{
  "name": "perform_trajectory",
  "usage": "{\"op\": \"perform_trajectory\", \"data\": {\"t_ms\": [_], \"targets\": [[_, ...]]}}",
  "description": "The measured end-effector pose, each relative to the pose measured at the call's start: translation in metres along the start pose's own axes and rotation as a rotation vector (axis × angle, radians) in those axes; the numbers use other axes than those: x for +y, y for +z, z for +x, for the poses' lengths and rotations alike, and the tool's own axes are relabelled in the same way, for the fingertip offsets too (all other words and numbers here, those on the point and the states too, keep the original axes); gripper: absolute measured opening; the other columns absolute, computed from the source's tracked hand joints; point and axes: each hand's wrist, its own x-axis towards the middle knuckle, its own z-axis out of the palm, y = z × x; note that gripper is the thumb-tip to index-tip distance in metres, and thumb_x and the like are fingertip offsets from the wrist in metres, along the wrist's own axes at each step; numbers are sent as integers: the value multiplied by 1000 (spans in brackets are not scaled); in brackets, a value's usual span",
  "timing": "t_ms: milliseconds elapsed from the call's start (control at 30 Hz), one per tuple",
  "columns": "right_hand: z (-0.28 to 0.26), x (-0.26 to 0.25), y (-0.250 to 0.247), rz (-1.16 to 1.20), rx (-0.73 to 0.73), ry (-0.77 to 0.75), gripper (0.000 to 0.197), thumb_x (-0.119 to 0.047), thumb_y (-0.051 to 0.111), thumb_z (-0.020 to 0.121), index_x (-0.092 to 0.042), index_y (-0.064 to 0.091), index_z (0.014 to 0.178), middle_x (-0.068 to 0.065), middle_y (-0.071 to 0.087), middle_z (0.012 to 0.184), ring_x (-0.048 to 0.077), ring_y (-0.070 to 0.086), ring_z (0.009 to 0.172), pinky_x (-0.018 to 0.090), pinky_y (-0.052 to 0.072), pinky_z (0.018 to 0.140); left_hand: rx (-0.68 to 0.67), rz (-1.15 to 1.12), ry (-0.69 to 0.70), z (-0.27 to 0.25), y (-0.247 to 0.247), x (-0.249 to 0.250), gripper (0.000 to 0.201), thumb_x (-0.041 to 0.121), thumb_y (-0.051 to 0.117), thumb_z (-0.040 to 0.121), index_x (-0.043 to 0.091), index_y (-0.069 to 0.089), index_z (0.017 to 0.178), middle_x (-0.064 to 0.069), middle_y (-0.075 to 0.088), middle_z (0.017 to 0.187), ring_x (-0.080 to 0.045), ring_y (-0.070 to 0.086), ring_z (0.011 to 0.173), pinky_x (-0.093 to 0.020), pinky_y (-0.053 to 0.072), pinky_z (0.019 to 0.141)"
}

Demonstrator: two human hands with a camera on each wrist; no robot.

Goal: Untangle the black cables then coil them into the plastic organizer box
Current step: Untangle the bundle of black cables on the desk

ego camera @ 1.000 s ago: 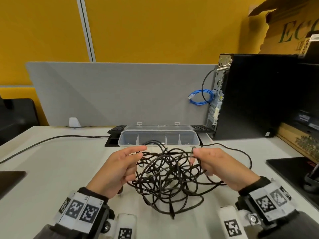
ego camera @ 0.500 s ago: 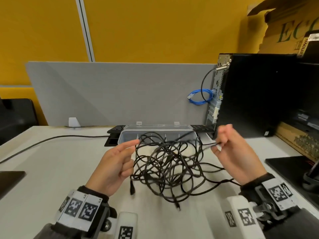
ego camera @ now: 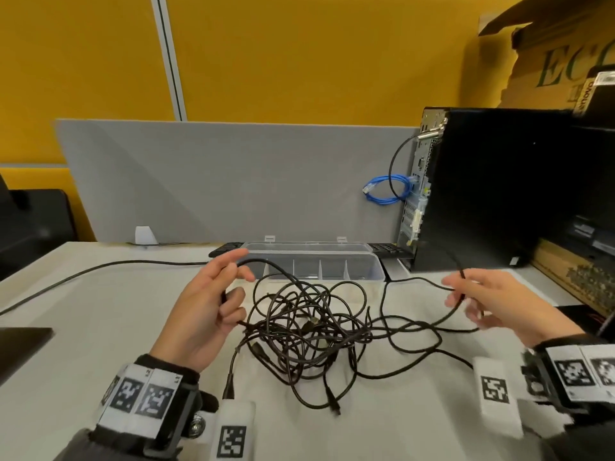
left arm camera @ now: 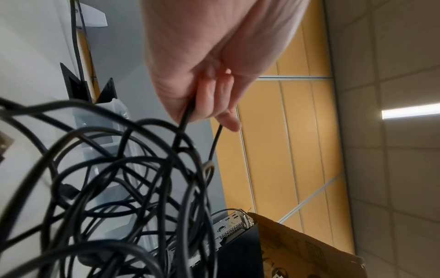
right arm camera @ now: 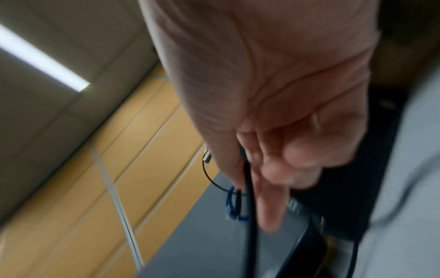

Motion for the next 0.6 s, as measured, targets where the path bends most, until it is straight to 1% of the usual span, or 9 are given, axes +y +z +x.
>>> {"op": "perform_trajectory", "data": {"t_ms": [67,133,167,233,333,400,467,533,600], "targets": [[-4,-3,-2,-416,125,-68,27,-36,54,91,-16,60,108,-3,66,83,15,55,64,28,46,58,-30,34,22,-2,3,3,25,14,40,95,17,60,109,0,59,75,-5,23,41,-18,18,41],[-9,-15,10,-646,289,-342,33,-38,55,88,-22,54,117,-10,56,94,8,53,78,25,43,71,-75,97,51,-2,10,7,25,14,39,96,17,60,108,0,62,78,-5,23,40,-17,18,40],[-15,-27,22,-636,287,-513,35,-37,56,87,-24,53,119,-11,51,98,4,49,81,21,40,74,-101,137,64,-3,15,9,25,14,38,96,17,60,109,0,63,80,-5,23,41,-17,18,40],[-29,-58,49,-572,109,-731,41,-40,54,87,-28,48,125,-13,46,106,-1,48,79,14,39,75,-158,217,87,-2,26,16,25,14,38,96,17,59,110,0,64,83,-5,23,42,-18,18,41],[-35,-95,88,-451,-267,-737,46,-46,52,88,-32,42,130,-14,50,115,2,55,68,14,45,63,-261,335,133,-2,46,29,25,15,38,97,18,57,114,1,65,84,-6,25,42,-14,22,39],[-31,-109,101,-296,-415,-675,29,-43,52,89,-27,48,114,-8,58,106,6,57,57,17,47,53,-305,384,176,-1,55,34,25,14,39,97,19,55,115,1,65,83,-6,27,41,-14,24,39],[-28,-118,102,-171,-495,-626,19,-37,49,93,-18,50,93,2,62,85,14,55,52,22,46,47,-324,396,196,1,59,36,25,13,42,95,19,54,116,0,63,78,-6,27,41,-15,23,39],[-26,-122,93,-64,-553,-612,25,-30,45,97,-15,49,78,4,57,67,15,51,46,21,44,44,-336,424,151,3,55,35,23,13,47,93,18,54,115,0,56,68,-6,26,41,-15,23,38],[-24,-123,76,15,-498,-630,29,-27,41,98,-15,47,73,1,49,60,12,46,44,21,44,44,-382,557,57,4,46,31,16,16,51,90,12,56,104,3,44,58,-6,27,43,-16,29,41]]}}
